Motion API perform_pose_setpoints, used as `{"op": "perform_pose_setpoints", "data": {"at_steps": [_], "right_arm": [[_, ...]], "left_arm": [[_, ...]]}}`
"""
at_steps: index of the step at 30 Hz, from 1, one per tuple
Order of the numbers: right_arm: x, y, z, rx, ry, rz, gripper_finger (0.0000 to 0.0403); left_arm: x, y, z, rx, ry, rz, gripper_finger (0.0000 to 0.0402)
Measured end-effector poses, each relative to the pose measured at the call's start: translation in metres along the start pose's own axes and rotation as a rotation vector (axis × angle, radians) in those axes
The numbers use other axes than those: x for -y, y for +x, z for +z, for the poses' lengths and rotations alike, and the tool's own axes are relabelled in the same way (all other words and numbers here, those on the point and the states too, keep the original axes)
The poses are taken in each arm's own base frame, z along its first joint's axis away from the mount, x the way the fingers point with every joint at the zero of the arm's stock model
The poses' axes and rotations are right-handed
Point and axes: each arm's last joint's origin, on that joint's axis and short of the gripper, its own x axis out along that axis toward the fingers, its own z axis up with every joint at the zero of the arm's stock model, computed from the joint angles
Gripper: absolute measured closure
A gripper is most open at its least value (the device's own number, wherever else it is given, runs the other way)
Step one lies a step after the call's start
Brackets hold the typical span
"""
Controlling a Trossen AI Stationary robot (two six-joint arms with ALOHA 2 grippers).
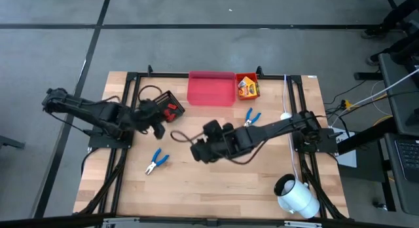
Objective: Pick & Place School Supplies
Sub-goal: Put the red eraser into the black bin
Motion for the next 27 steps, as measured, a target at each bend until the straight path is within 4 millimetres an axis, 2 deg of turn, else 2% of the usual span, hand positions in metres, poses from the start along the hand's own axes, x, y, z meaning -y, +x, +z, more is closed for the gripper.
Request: {"op": "perform_pose_setpoints", "data": {"at_steps": [3, 5, 8, 13, 20, 27], "right_arm": [[-0.001, -0.006, -0.009, -0.015, -0.005, -0.005, 0.0183], [-0.002, -0.008, -0.011, -0.018, -0.011, -0.002, 0.0183], [-0.003, -0.009, -0.013, -0.019, -0.015, 0.000, 0.0183], [-0.004, -0.010, -0.015, -0.025, -0.044, 0.007, 0.0183], [-0.006, -0.014, -0.020, -0.030, -0.072, 0.016, 0.0183], [-0.007, -0.016, -0.023, -0.020, -0.073, 0.020, 0.0183]], "left_arm": [[-0.016, 0.005, 0.001, -0.148, -0.062, 0.197, 0.0386], [-0.021, 0.013, 0.005, -0.220, -0.102, 0.156, 0.0386], [-0.026, 0.026, 0.015, -0.211, -0.147, 0.022, 0.0386], [-0.058, 0.048, 0.017, -0.293, -0.169, 0.169, 0.0386], [-0.096, 0.077, 0.023, -0.353, -0.174, 0.043, 0.0386], [-0.118, 0.091, 0.022, -0.418, -0.129, -0.024, 0.0386]]}}
